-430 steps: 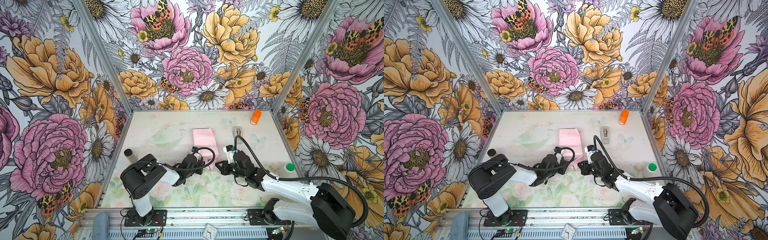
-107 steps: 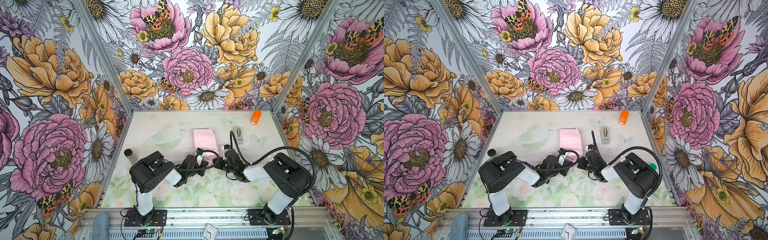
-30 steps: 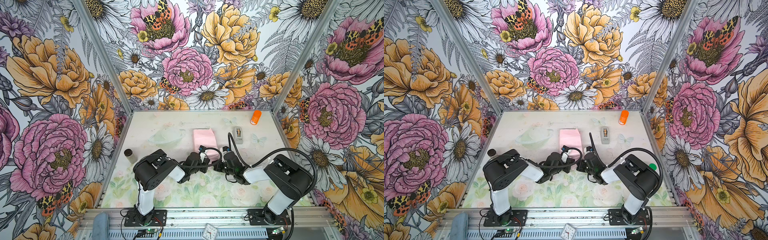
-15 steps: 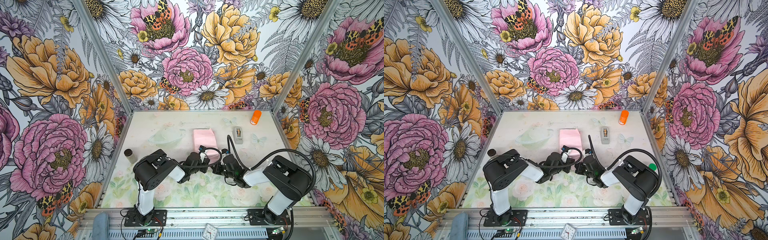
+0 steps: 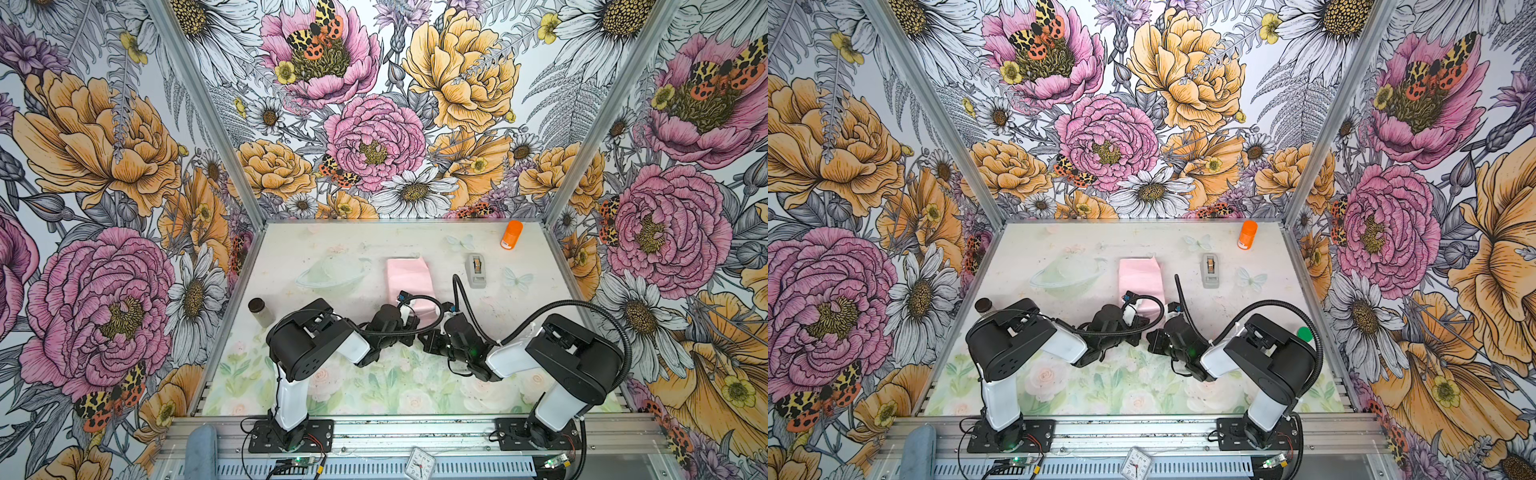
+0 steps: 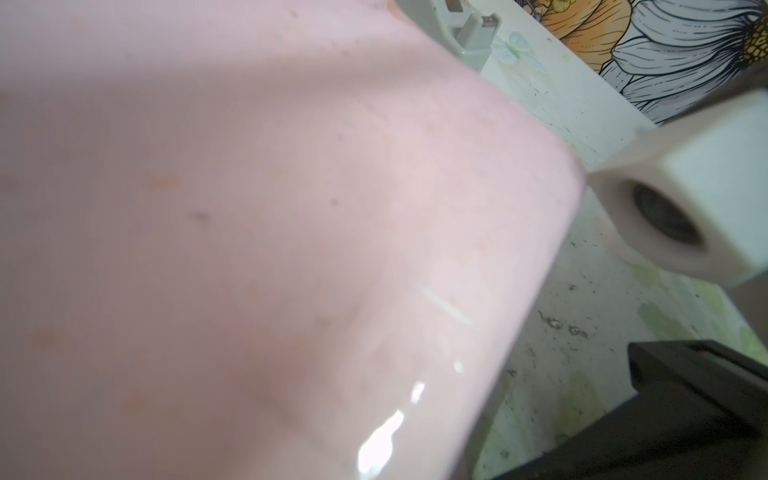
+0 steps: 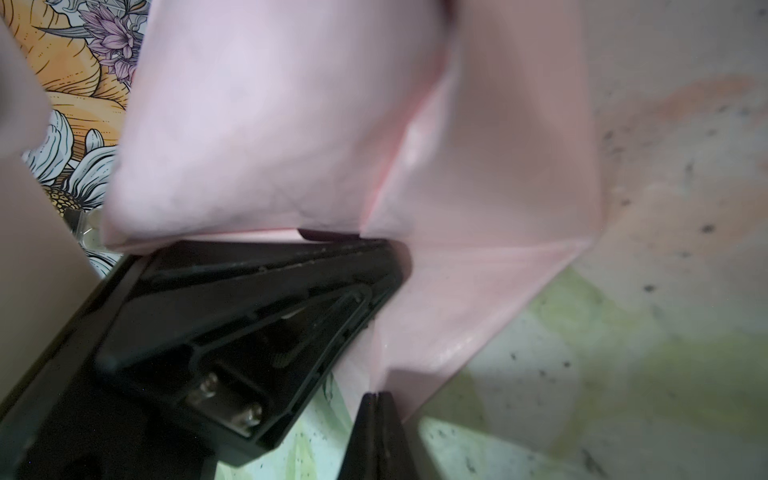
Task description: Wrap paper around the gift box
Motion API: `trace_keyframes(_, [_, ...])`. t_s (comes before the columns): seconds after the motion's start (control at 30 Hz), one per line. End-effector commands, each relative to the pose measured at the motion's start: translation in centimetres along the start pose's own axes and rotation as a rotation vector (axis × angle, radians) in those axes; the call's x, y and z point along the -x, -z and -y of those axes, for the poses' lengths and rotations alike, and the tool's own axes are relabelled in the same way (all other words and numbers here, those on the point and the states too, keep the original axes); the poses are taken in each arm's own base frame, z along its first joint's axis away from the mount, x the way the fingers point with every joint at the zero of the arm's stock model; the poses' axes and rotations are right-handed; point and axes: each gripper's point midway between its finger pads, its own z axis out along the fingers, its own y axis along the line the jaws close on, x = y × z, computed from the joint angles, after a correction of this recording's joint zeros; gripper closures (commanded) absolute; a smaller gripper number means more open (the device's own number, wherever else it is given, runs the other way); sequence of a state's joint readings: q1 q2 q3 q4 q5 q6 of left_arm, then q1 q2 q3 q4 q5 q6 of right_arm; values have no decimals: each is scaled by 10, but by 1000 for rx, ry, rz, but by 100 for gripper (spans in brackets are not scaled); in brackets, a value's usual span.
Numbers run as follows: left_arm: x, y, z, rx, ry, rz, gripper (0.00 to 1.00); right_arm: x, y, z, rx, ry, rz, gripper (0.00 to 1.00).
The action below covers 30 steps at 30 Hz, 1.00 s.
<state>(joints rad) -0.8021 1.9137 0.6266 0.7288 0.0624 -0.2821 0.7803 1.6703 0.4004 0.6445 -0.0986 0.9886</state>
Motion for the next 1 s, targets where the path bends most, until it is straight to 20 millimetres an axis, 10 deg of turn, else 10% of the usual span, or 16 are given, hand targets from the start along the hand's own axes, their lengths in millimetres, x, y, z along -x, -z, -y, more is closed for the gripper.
trace_keyframes(0.0, [-26, 0, -21, 86, 10, -84, 91, -34, 5, 24, -93, -2, -98, 100])
trace_keyframes(0.97, [-26, 0, -17, 80, 3, -85, 91, 4, 1, 41, -137, -13, -48, 100])
